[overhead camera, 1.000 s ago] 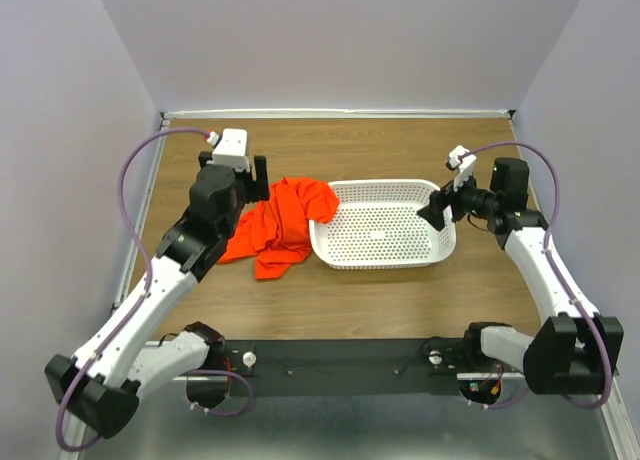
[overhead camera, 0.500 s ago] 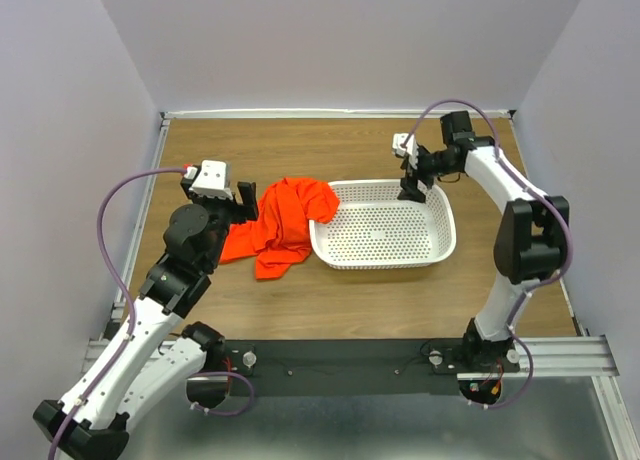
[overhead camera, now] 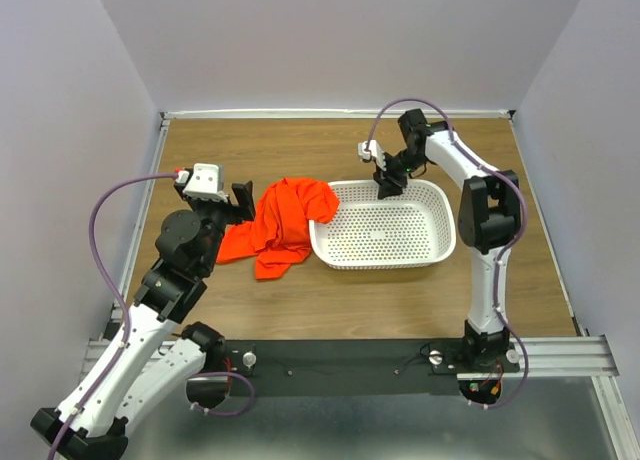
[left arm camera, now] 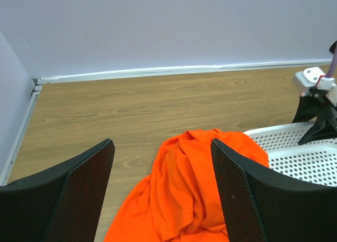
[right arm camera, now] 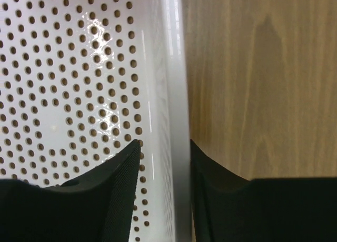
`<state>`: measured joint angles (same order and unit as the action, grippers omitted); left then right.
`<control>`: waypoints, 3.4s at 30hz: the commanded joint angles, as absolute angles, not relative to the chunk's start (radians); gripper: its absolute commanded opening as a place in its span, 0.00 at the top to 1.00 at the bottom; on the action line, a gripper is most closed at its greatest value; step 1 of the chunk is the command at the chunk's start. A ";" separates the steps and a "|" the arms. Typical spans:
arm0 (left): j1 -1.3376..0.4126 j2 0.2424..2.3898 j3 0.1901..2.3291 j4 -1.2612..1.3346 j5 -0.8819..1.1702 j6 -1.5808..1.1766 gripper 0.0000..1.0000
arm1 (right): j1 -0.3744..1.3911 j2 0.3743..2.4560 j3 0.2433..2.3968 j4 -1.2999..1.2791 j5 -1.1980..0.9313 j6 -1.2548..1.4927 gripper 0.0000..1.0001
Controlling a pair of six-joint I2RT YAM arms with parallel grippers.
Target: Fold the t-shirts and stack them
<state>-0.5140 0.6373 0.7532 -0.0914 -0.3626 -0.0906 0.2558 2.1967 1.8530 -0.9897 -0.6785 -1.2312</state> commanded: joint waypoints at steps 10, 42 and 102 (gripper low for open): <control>-0.511 0.612 0.744 -0.069 -0.380 -0.080 0.18 | 0.268 2.097 1.795 -1.045 -0.513 -1.203 0.99; -0.509 0.584 0.739 -0.066 -0.385 -0.084 0.18 | -0.190 2.154 1.827 -0.288 0.285 -0.448 0.92; -0.499 0.850 0.513 -0.131 -0.112 -0.969 0.24 | 0.362 1.606 1.153 -0.179 -0.772 -0.215 0.06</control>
